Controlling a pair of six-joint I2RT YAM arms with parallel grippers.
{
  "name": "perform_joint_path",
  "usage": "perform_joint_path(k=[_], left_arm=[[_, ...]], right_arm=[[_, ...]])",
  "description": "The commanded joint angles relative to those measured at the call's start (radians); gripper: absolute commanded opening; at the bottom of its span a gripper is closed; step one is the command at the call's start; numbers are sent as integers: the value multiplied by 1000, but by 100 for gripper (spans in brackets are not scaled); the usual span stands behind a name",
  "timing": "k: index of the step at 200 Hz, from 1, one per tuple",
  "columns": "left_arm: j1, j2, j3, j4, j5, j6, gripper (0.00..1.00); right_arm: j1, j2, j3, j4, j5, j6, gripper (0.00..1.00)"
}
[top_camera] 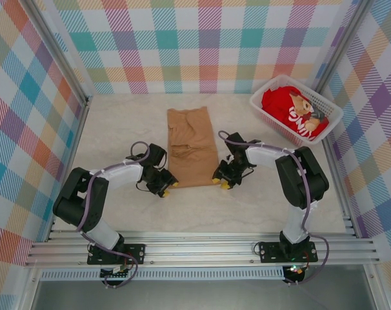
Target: Fold and stack the t-shirts
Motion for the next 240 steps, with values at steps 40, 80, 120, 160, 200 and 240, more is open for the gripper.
perform_joint_path(k=[40,80,120,160,200,240], left_arm=[[-3,101,108,98,-52,30,20],[-3,94,138,79,-72,53,11],[-3,73,144,68,-80,64,0],[-3,50,142,21,-76,85,0],[-3,24,130,6,-78,88,0],[-4,32,130,8,-67,90,0]], right_arm=[[-4,44,93,-56,31,-53,30],[-5,59,100,-73,33,-65,26],[-3,61,100,-85,45,-70,15],[-3,-2,97,-142,131,-78,36],[-4,-14,106,-151,153,-91,36],[5,56,130,-117,123,-81,30]])
